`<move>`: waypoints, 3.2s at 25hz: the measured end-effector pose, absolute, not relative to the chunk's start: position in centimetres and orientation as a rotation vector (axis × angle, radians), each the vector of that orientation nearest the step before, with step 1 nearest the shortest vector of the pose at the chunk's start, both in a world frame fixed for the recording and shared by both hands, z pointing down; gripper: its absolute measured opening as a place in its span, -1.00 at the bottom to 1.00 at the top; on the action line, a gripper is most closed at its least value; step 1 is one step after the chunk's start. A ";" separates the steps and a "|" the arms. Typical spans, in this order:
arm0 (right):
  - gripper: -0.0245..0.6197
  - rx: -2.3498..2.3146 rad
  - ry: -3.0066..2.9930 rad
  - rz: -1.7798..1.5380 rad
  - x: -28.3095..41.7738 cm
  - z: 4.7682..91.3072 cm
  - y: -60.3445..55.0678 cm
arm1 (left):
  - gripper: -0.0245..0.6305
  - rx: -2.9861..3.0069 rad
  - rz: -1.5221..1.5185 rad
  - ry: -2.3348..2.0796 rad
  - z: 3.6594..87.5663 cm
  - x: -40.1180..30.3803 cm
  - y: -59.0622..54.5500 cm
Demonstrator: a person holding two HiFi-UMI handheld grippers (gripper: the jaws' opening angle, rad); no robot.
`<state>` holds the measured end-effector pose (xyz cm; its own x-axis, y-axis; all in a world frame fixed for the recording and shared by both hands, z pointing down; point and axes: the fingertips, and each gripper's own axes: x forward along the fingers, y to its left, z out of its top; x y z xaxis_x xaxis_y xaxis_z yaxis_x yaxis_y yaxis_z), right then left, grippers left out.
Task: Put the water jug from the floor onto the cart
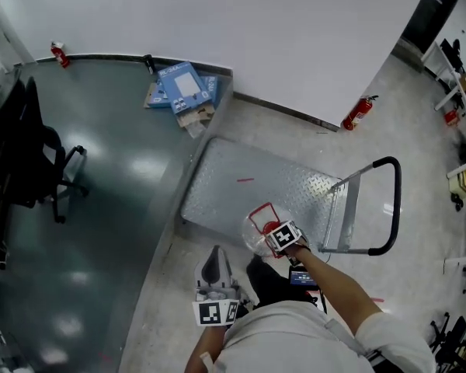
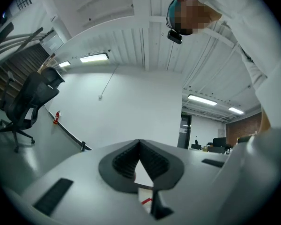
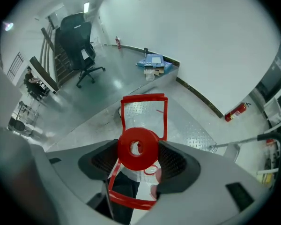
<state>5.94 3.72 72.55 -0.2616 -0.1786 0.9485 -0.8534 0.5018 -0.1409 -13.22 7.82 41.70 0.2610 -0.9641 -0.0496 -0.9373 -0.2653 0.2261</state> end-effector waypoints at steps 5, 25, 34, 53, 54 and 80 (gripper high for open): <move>-0.07 0.857 -1.803 0.769 5.0 72.5 -5.1 | -0.92 2.373 -0.281 -1.828 40.4 -12.2 1.0; -0.07 0.980 -1.728 0.931 4.7 78.5 -22.0 | -0.91 2.416 -0.203 -1.720 42.6 -11.8 -16.9; -0.07 1.002 -1.705 0.970 4.6 80.9 -22.2 | -0.92 2.424 -0.183 -1.670 43.5 -12.6 -19.5; -0.06 1.083 -1.699 0.995 5.7 79.9 -23.3 | -0.92 2.411 -0.179 -1.644 44.3 -13.9 -19.4; -0.06 1.089 -1.712 0.990 5.6 79.3 -23.4 | -0.92 2.412 -0.184 -1.640 44.2 -13.9 -19.2; -0.89 1.765 -2.448 0.289 6.3 46.9 -12.1 | -0.92 2.552 -0.243 -1.491 40.1 -8.8 -14.2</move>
